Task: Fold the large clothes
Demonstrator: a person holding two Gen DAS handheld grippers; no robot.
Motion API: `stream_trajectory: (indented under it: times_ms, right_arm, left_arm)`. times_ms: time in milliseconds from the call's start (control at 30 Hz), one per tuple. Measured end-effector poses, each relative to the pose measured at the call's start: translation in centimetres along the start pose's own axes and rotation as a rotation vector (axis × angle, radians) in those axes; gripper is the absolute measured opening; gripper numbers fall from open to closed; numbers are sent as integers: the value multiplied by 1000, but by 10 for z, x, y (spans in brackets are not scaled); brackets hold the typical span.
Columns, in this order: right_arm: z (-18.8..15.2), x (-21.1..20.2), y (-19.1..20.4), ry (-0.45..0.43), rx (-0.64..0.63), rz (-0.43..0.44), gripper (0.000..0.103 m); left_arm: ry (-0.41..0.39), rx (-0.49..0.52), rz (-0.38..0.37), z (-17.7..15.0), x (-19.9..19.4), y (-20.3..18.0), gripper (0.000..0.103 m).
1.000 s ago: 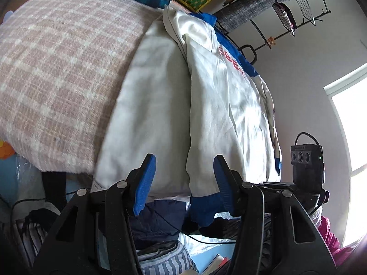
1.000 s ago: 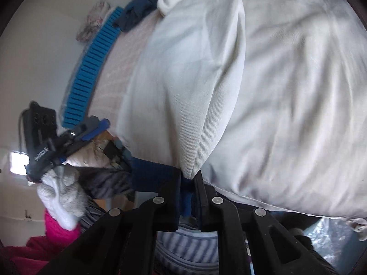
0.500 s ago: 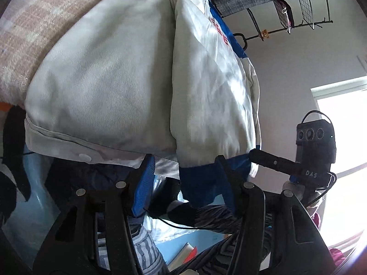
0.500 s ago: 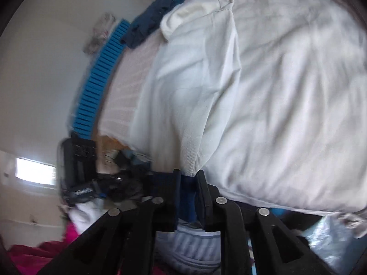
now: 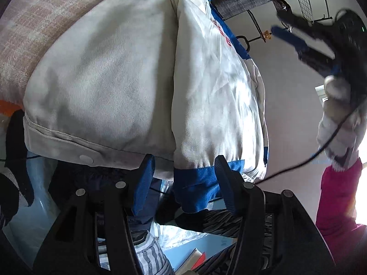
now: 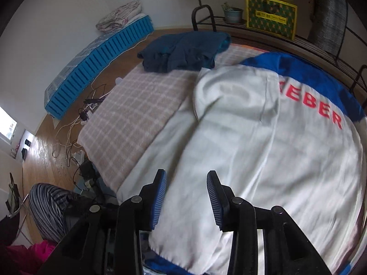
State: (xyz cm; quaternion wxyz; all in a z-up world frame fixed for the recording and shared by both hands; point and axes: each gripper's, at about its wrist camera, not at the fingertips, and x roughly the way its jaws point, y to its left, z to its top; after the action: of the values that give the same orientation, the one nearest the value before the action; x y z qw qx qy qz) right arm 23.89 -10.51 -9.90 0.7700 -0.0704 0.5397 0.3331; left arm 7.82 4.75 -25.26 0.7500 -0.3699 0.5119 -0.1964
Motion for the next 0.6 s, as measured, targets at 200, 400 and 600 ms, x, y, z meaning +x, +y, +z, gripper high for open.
stream_trajectory:
  times_ms: [200, 400, 600]
  right_arm:
    - [67, 67, 15, 51, -45, -67, 43]
    - [101, 135, 13, 103, -73, -166, 45]
    - [122, 186, 13, 150, -95, -273, 44]
  left_arm:
    - [-5, 67, -9, -2, 2, -8, 8]
    - [-49, 78, -27, -2, -9, -11, 4]
    - [-64, 91, -19, -4, -18, -9, 4]
